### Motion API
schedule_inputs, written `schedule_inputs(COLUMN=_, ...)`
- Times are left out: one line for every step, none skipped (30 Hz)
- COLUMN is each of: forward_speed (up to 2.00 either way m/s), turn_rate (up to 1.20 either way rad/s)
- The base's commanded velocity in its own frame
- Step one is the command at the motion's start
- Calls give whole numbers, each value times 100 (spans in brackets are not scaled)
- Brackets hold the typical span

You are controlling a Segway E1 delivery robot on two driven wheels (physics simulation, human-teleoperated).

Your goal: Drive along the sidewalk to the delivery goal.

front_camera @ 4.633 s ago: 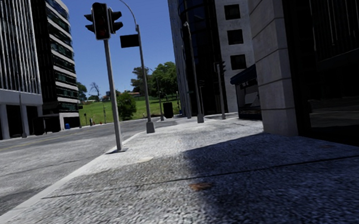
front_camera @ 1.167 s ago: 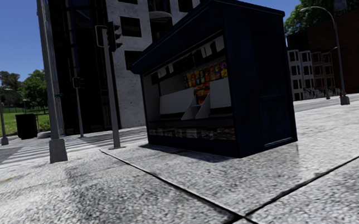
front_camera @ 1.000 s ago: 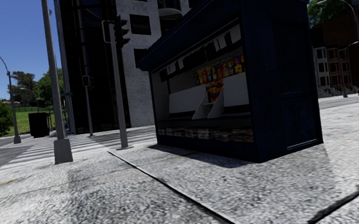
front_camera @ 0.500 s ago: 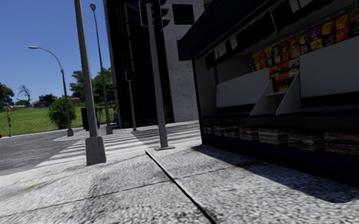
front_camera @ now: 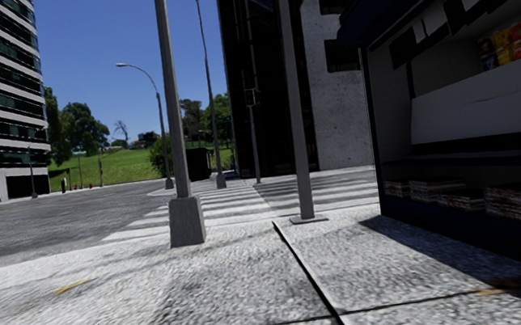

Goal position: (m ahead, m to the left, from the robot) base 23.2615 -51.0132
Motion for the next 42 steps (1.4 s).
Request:
schedule_inputs(forward_speed=200, turn_rate=52)
schedule_inputs(forward_speed=200, turn_rate=52)
schedule_inputs(forward_speed=200, turn_rate=52)
schedule_inputs(forward_speed=200, turn_rate=52)
schedule_inputs(forward_speed=200, turn_rate=51)
schedule_inputs(forward_speed=200, turn_rate=51)
schedule_inputs(forward_speed=200, turn_rate=0)
schedule_inputs(forward_speed=200, turn_rate=0)
schedule_inputs(forward_speed=200, turn_rate=0)
schedule_inputs(forward_speed=200, turn_rate=0)
schedule_inputs(forward_speed=200, turn_rate=0)
schedule_inputs(forward_speed=200, turn_rate=0)
schedule_inputs(forward_speed=200, turn_rate=0)
schedule_inputs(forward_speed=200, turn_rate=0)
schedule_inputs(forward_speed=200, turn_rate=0)
schedule_inputs(forward_speed=200, turn_rate=-16)
schedule_inputs(forward_speed=200, turn_rate=-16)
schedule_inputs(forward_speed=200, turn_rate=-28)
schedule_inputs(forward_speed=200, turn_rate=-39)
schedule_inputs(forward_speed=200, turn_rate=-45)
schedule_inputs(forward_speed=200, turn_rate=-47)
schedule_inputs(forward_speed=200, turn_rate=-47)
schedule_inputs(forward_speed=200, turn_rate=-48)
schedule_inputs(forward_speed=200, turn_rate=-32)
schedule_inputs(forward_speed=196, turn_rate=-10)
schedule_inputs(forward_speed=196, turn_rate=-10)
schedule_inputs(forward_speed=173, turn_rate=0)
schedule_inputs(forward_speed=130, turn_rate=0)
schedule_inputs(forward_speed=103, turn_rate=0)
schedule_inputs(forward_speed=103, turn_rate=0)
schedule_inputs(forward_speed=94, turn_rate=0)
schedule_inputs(forward_speed=92, turn_rate=0)
schedule_inputs(forward_speed=91, turn_rate=0)
schedule_inputs(forward_speed=91, turn_rate=0)
schedule_inputs(forward_speed=91, turn_rate=0)
schedule_inputs(forward_speed=91, turn_rate=0)
schedule_inputs(forward_speed=91, turn_rate=0)
schedule_inputs(forward_speed=91, turn_rate=0)
schedule_inputs(forward_speed=91, turn_rate=0)
schedule_inputs(forward_speed=91, turn_rate=0)
schedule_inputs(forward_speed=92, turn_rate=0)
schedule_inputs(forward_speed=94, turn_rate=0)
